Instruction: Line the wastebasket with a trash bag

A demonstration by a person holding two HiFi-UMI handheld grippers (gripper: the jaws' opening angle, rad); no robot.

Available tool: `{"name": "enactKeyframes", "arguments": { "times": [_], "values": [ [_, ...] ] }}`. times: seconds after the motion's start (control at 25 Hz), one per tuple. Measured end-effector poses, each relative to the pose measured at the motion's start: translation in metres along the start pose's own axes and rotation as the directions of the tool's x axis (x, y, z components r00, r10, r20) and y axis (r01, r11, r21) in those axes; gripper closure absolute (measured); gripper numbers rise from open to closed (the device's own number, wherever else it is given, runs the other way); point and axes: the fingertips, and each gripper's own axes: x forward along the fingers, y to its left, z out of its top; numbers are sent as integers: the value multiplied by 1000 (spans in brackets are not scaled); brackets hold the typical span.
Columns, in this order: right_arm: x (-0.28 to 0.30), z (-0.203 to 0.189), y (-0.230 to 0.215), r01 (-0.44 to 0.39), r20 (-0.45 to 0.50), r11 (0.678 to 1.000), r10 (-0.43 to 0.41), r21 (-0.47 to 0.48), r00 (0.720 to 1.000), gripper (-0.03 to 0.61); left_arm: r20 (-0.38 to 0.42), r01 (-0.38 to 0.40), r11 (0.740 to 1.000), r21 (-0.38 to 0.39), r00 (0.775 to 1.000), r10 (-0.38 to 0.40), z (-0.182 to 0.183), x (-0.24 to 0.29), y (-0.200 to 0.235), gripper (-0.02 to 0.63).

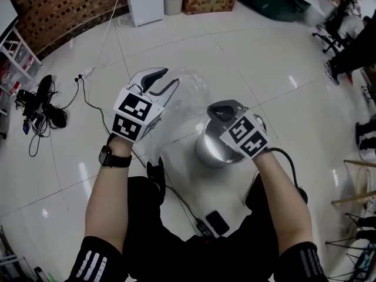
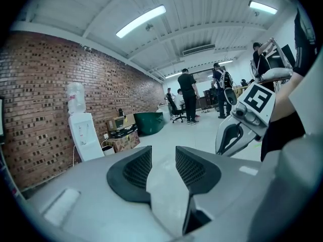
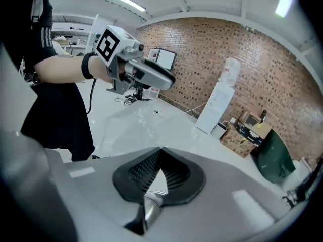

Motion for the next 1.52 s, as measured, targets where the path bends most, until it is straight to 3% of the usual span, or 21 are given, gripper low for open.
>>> {"name": "enactKeyframes", "arguments": {
  "times": [0.24, 0.48, 0.64, 0.8, 1.0, 1.16, 1.24, 1.32, 1.4, 1.52],
  "values": [
    [-52, -42, -12, 15, -80, 999, -11, 38, 997, 572, -32, 47, 999, 24, 998, -46, -3, 12, -16, 472],
    [-82, -114, 18, -66, -232, 995, 83, 81, 969, 572, -87, 121, 991, 57, 989, -116, -10, 32, -43, 472],
    [-81, -160, 44, -127, -296, 979, 170, 157, 940, 572, -127, 185, 980, 67, 976, -176, -16, 48, -68, 472],
    [-74, -203, 69, -192, -371, 960, 258, 206, 892, 572, -222, 290, 950, 118, 940, -259, -34, 67, -106, 460],
    [-69, -242, 93, -278, -451, 931, 359, 237, 817, 572, -362, 418, 894, 164, 868, -340, -63, 84, -146, 459],
    [-68, -257, 100, -308, -485, 919, 393, 247, 781, 571, -434, 491, 853, 175, 817, -381, -80, 93, -171, 459],
    [-71, -270, 102, -313, -518, 919, 394, 240, 760, 571, -456, 509, 841, 185, 802, -386, -85, 98, -179, 459],
    [-74, -270, 99, -310, -508, 921, 390, 238, 768, 560, -464, 520, 834, 185, 794, -393, -85, 102, -186, 459],
    [-76, -261, 92, -302, -463, 922, 384, 243, 799, 486, -470, 531, 827, 185, 787, -400, -85, 106, -192, 459],
    [-86, -248, 84, -303, -404, 921, 381, 245, 832, 465, -476, 540, 821, 186, 780, -405, -84, 111, -199, 459]
  ]
}}
